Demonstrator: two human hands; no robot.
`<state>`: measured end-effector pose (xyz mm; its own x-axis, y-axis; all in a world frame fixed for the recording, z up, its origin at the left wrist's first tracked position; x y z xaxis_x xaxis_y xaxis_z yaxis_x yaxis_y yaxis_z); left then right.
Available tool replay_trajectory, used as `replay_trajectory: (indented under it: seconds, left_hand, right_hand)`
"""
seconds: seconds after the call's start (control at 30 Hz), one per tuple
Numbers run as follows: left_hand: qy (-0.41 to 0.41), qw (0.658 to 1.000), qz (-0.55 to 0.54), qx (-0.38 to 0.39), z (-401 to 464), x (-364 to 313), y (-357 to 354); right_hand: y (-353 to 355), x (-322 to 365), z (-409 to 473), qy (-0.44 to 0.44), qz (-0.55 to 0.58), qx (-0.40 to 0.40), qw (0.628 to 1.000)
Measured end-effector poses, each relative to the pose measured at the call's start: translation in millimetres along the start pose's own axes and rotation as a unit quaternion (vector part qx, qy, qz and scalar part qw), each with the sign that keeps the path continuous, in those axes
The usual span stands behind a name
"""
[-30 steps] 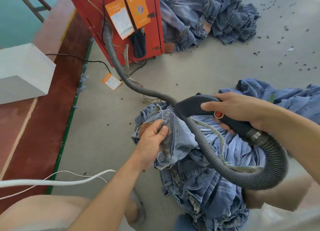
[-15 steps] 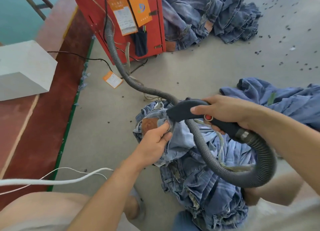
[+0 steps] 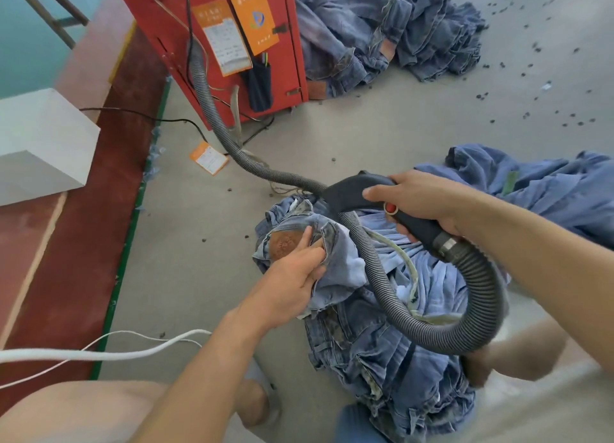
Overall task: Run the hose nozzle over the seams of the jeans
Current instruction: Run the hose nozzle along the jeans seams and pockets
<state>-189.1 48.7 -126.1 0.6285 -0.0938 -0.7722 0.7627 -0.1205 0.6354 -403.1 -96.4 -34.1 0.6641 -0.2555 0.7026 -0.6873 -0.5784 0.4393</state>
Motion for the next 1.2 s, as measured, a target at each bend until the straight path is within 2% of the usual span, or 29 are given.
replay_trajectory:
  seconds: [0.1, 0.2, 0.3, 0.4, 0.5, 0.6, 0.7, 0.8, 0.87, 0.9, 0.93, 0.97, 1.03, 1.13, 1.2]
  left_hand:
    - [0.044, 0.999, -0.020, 0.007, -1, 7, 4]
    - [0.035, 0.999, -0.007, 0.011, 0, 4, 4]
    - [-0.001, 1.000, 0.005, 0.007, 2, -2, 2]
    - [-0.009, 1.000, 0.009, 0.002, 0, -4, 5]
    - [0.005, 1.000, 0.005, 0.000, -2, -4, 8]
    - [-0.010, 0.999, 0.037, -0.009, 1, -8, 9]
    - [-0.013, 1.000, 0.026, 0.004, 0, -12, 7]
    - [0.069, 0.995, -0.057, -0.047, 0, -11, 6]
    - [0.177, 0.962, -0.179, -0.107, 4, -11, 9]
    - [0.234, 0.922, -0.281, -0.130, 5, -11, 10]
    - [0.275, 0.868, -0.392, -0.134, 6, -11, 9]
    - [0.292, 0.810, -0.491, -0.132, 7, -11, 8]
    - [0.288, 0.742, -0.594, -0.118, 9, -13, 9]
    - [0.287, 0.699, -0.648, -0.097, 9, -18, 5]
    - [0.297, 0.681, -0.662, -0.097, 11, -18, 4]
  right_hand:
    - [20, 1, -7, 0.018, -0.015, 0.029, 0.999]
    - [12, 5, -16, 0.031, -0.098, 0.079, 0.992]
    - [-10, 8, -9, 0.041, -0.092, 0.032, 0.994]
    - [-2, 6, -2, 0.030, -0.071, -0.013, 0.997]
    - [22, 2, -8, 0.024, -0.061, 0.044, 0.997]
    - [13, 3, -13, 0.021, -0.092, 0.090, 0.991]
    - [-9, 3, -5, 0.042, -0.083, 0.015, 0.996]
    - [-1, 0, 1, 0.042, -0.043, -0.046, 0.997]
    - [13, -4, -2, 0.042, -0.026, -0.041, 0.998]
    - [18, -5, -4, 0.050, -0.027, -0.028, 0.998]
    - [20, -6, -7, 0.059, -0.034, -0.011, 0.998]
    - [19, -5, -11, 0.067, -0.047, 0.007, 0.997]
    - [9, -3, -18, 0.078, -0.079, 0.043, 0.993]
    - [-15, 0, -18, 0.107, -0.111, 0.053, 0.987]
    - [-24, 1, -14, 0.127, -0.128, -0.024, 0.983]
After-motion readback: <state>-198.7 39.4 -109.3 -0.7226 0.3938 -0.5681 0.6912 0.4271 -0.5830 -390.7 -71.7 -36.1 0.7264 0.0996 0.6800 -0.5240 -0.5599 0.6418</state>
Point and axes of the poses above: each hand's wrist, its own z-axis towards the middle knuckle, its own y-axis out of the back of the hand, x = y × z, the point moved 2 cm from there along z, towards the middle knuckle, and after that the axes turned 5 degrees about -x, right-handed, at the moved point
